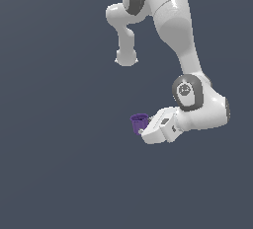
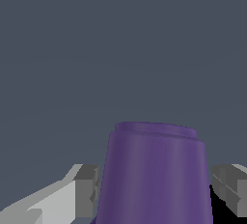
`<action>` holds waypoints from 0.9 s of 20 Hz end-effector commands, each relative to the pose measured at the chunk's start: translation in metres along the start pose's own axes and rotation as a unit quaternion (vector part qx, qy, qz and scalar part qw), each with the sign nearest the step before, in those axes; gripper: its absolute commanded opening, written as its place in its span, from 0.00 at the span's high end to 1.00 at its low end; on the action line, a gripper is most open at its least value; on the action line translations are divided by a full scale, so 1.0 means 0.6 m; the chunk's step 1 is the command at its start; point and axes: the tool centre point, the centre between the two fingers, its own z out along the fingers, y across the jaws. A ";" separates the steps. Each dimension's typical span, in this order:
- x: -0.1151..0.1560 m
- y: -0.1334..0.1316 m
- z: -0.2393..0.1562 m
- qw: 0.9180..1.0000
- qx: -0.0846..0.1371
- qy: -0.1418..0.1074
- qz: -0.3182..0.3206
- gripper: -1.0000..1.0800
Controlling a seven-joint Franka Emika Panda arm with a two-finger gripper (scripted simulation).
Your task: Pick up the object and move it to a goal position.
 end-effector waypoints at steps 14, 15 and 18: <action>-0.062 0.088 -0.140 0.972 -0.112 0.175 0.109 1.00; -0.069 0.092 -0.149 0.968 -0.119 0.186 0.115 1.00; -0.089 0.103 -0.174 0.956 -0.141 0.219 0.136 1.00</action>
